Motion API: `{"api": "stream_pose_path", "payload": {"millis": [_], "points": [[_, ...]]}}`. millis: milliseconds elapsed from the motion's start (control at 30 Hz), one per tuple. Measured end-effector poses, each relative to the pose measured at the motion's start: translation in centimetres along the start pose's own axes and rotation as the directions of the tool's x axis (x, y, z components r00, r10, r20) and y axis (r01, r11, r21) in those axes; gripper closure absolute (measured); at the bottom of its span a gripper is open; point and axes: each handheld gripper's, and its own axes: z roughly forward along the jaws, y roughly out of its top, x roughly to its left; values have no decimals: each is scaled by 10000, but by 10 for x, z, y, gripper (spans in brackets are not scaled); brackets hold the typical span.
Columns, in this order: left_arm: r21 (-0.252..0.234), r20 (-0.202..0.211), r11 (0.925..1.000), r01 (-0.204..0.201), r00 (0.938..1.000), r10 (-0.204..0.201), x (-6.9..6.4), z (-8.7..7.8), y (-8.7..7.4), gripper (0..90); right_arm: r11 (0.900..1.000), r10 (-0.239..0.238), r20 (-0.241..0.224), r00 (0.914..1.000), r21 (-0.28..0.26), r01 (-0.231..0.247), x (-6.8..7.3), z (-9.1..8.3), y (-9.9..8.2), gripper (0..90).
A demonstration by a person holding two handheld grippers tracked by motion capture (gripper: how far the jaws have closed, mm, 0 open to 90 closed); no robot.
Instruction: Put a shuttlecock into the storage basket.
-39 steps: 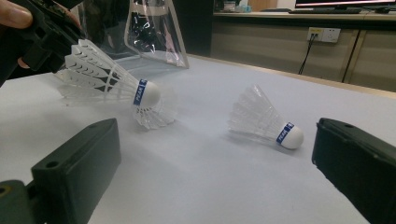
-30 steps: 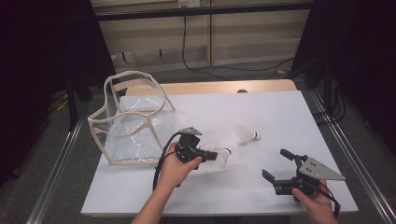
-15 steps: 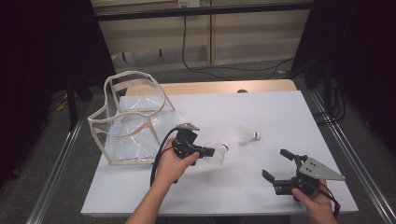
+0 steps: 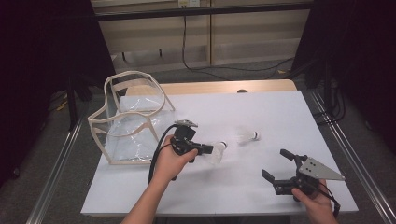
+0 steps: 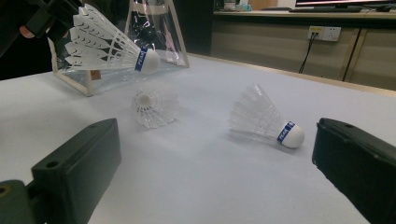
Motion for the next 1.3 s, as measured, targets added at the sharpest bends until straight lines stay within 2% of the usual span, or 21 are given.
{"api": "stream_pose_path", "payload": {"millis": [633,1300], "points": [[-154,11,9997,179,9998,-179,-1,-8,10,900,10000,-3,-13,10000,-3,3,0,0,0,8],[-78,74,9994,333,9994,-333,-1,-15,21,900,10000,8,-43,10000,-1,-8,1,1,0,8]]}}
